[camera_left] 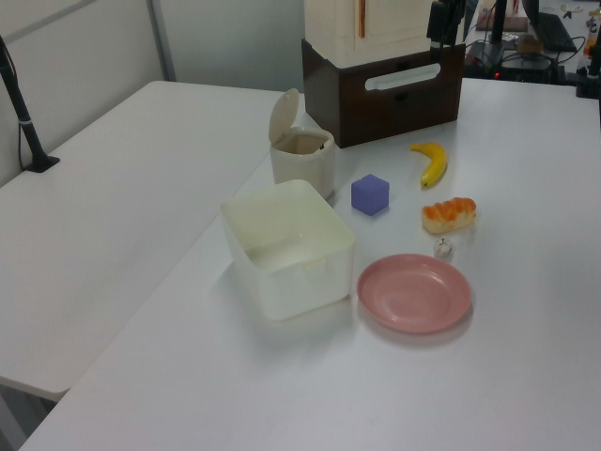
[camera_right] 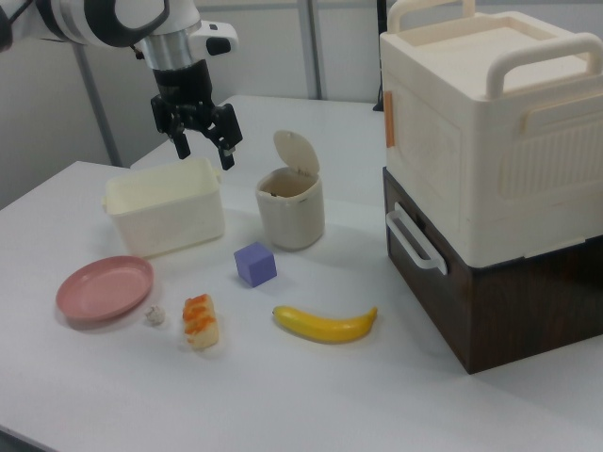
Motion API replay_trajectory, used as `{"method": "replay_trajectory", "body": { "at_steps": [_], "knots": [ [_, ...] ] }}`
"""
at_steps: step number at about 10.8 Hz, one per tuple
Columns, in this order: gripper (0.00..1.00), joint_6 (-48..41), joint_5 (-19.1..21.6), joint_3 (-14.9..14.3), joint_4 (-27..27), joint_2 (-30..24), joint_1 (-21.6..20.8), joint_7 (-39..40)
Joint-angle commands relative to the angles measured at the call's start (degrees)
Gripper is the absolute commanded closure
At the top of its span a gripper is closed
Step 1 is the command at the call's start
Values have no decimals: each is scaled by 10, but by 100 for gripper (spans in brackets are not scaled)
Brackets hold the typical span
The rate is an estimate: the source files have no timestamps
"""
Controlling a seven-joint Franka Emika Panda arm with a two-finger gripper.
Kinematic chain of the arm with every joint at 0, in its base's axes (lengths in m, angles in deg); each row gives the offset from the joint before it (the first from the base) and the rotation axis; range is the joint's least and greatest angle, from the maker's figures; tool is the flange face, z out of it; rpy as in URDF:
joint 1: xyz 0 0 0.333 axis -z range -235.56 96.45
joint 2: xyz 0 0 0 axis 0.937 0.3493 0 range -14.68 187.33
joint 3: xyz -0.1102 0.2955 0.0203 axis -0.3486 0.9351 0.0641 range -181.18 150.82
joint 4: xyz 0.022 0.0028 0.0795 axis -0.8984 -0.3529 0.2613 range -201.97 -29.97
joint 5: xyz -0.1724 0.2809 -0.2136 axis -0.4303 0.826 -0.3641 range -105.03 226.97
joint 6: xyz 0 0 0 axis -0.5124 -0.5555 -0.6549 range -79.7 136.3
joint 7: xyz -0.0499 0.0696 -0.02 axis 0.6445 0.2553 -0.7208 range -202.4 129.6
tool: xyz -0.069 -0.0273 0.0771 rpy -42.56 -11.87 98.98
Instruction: Grab it up and put it in the trash
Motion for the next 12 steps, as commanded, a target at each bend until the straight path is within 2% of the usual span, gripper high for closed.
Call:
{"method": "replay_trajectory", "body": {
  "at_steps": [1,12],
  "knots": [
    [0,20,0,0,-24,-16,-4,3],
    [0,61,4,3,-49,-20,-8,-3]
  ]
}}
